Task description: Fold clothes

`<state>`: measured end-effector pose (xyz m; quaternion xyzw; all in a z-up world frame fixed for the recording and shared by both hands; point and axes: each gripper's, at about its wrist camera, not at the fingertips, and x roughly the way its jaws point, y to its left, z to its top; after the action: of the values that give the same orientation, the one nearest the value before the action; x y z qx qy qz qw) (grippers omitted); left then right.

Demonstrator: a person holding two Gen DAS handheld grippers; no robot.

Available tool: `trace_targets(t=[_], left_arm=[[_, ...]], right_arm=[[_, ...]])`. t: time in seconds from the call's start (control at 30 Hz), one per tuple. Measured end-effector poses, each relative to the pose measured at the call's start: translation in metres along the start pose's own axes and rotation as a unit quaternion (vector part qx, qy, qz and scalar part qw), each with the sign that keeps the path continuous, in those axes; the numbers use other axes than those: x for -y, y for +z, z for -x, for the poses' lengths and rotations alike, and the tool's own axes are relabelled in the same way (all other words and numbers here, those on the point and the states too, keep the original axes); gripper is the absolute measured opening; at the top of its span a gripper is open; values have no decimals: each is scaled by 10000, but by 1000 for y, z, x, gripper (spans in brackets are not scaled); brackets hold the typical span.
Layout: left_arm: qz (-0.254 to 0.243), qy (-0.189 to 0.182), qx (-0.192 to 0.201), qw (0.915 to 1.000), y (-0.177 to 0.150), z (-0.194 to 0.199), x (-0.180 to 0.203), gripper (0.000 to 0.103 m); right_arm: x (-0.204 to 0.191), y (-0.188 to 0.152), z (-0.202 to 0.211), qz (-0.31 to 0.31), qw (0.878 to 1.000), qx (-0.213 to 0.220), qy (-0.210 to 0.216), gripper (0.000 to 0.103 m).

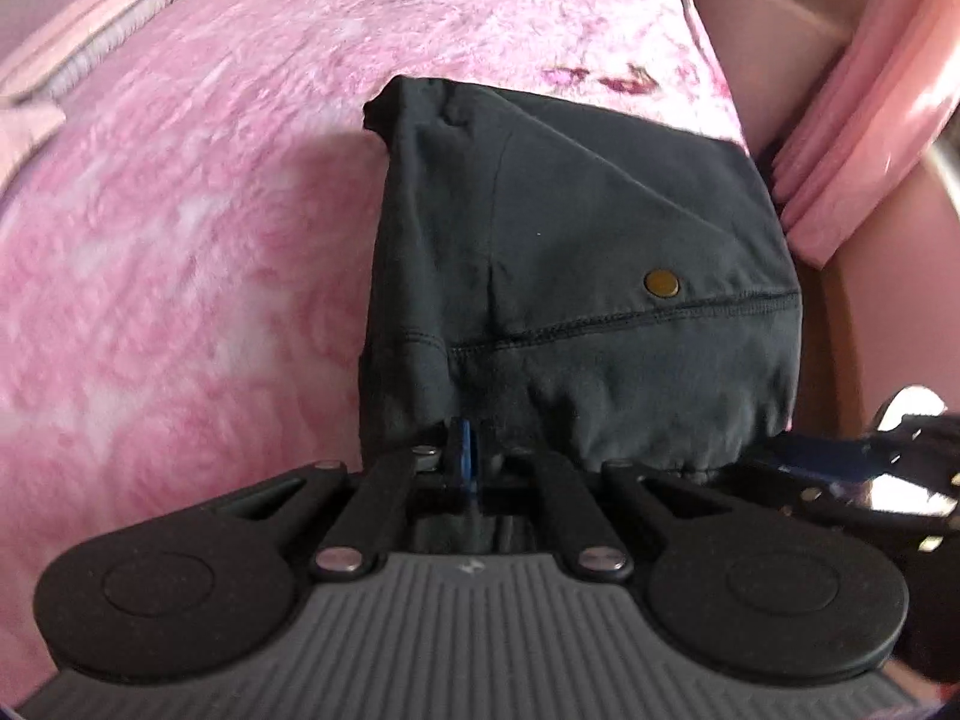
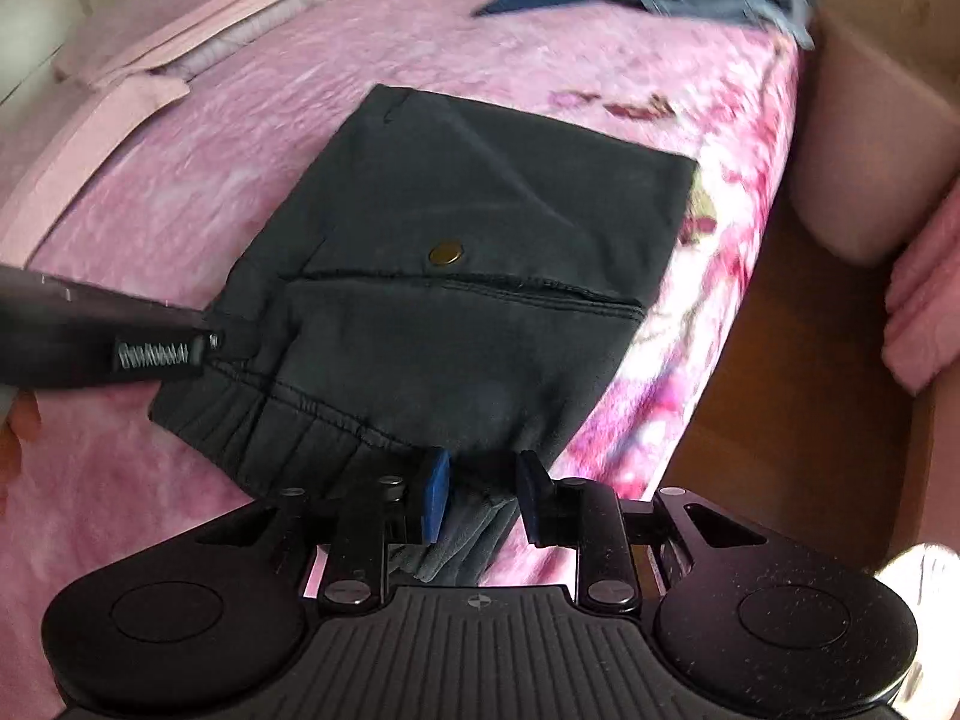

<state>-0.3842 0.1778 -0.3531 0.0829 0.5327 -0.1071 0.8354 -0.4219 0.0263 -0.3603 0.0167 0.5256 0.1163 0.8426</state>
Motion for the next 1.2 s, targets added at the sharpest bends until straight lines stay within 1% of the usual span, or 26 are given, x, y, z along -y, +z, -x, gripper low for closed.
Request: trace_targets(t=[0.1, 0.17, 0.23, 0.27, 0.33, 0.47, 0.63, 0.73, 0.87, 1.0, 1.2], left_arm=[[-45, 296, -197, 9994, 4, 30, 6, 8], [-51, 539, -298, 9981, 4, 54, 10, 22], [-125, 703, -361, 9968, 0, 79, 15, 28], [-143, 775, -410, 9961, -3, 89, 17, 29], [-151, 874, -539, 9946, -9, 107, 22, 31], [-127, 711, -610, 9955, -23, 142, 31, 36], [-112, 597, -567, 9965, -34, 172, 36, 37], [-157, 598, -548, 9966, -38, 181, 39, 37], [-213, 587, -483, 9969, -40, 190, 39, 37], [-273, 567, -423, 9971, -42, 196, 36, 37], [-262, 478, -380, 9978, -40, 203, 33, 38]], right_arm=[[14, 7, 21, -663, 9970, -285, 283, 27], [20, 2, 40, -1072, 9914, -553, 517, 29], [18, -4, 59, -1103, 9906, -638, 496, 42], [17, -8, 68, -1116, 9903, -676, 481, 53], [14, -14, 83, -1074, 9914, -672, 321, 54], [10, -29, 112, -1032, 9920, -714, 167, 54], [2, -40, 143, -1108, 9912, -721, 40, 54], [-3, -41, 158, -1079, 9921, -633, -11, 54], [-10, -39, 167, -1028, 9931, -561, -27, 54], [-19, -41, 168, -1026, 9927, -632, -21, 54], [-29, -38, 174, -963, 9936, -581, -43, 54]])
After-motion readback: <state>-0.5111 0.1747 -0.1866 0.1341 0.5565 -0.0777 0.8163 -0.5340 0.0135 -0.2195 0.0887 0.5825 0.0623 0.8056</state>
